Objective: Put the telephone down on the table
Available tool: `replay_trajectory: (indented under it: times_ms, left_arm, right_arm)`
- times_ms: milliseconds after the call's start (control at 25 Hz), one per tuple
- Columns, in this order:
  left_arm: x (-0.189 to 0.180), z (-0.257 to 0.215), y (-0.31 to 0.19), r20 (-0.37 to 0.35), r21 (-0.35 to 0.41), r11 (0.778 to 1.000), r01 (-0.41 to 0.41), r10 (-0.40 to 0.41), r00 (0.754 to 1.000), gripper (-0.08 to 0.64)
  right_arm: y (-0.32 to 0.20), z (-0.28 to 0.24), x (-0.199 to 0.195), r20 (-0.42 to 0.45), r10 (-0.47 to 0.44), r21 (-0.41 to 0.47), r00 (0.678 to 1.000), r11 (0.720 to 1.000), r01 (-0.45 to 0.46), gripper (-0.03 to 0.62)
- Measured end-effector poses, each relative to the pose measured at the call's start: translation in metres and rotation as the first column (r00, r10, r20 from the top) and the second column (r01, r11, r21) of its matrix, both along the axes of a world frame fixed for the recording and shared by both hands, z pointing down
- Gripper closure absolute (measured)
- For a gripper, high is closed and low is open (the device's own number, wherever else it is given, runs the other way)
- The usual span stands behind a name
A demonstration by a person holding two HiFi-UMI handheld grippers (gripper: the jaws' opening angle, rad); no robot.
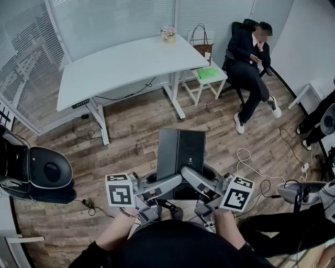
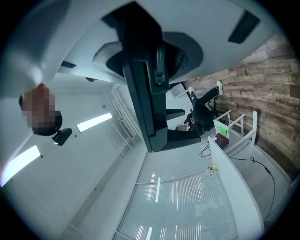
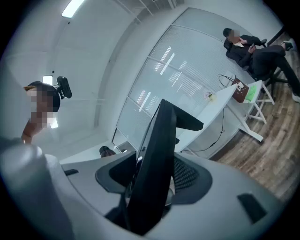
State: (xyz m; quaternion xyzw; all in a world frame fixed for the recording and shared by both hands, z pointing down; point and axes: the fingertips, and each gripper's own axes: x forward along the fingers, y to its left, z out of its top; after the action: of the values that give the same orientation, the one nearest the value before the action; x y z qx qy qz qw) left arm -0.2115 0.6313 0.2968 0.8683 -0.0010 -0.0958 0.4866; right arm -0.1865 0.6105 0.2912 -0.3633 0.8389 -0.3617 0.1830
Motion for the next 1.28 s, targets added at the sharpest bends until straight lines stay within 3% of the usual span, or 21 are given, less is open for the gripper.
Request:
replay_trajectory:
  times_ms: [1280]
  left_arm:
    - [-0.011,-0.001,-0.006,0.002,0.017,1.000,-0.014,0.014,1.000,0.370]
  right_arm:
    - [-0.005,-0.002,-0.011,-0.002,0.018,0.014,1.000,1.000,-0.018,0.373]
